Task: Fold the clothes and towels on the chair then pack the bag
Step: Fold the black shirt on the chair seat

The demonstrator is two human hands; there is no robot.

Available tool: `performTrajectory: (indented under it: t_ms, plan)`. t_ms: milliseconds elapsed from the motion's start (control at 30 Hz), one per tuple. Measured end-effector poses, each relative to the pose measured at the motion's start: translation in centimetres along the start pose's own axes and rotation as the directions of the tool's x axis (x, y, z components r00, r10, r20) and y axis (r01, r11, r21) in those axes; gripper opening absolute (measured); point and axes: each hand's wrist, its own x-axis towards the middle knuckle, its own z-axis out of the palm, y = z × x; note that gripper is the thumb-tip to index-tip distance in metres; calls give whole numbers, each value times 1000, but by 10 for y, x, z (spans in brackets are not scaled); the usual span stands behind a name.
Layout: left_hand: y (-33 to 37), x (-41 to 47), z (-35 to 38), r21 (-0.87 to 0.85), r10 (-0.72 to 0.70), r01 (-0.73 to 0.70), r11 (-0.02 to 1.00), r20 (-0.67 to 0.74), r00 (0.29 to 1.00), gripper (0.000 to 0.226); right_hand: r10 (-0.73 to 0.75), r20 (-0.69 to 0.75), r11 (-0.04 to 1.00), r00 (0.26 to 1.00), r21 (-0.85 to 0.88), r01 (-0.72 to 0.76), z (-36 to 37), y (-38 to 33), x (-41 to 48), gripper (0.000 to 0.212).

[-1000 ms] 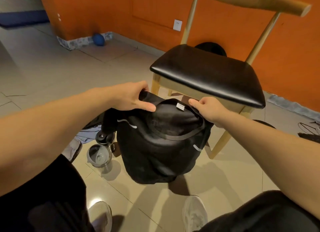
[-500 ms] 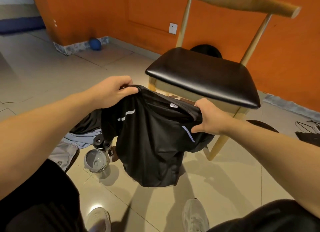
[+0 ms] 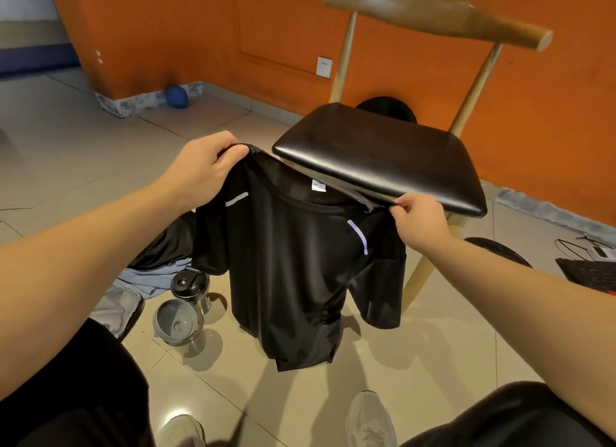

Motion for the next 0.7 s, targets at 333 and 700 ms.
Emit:
performTrajectory:
  t_ms: [333,700]
  plan:
    - [-7,4,-8,114,-62,57,992,47,997,31,-85,78,966,993,252,62,-24,-18,3,31]
    - [15,27,-50,2,-157,163,987,281,947,12,-303,90,952,949,68,297,-78,-20,-3,9]
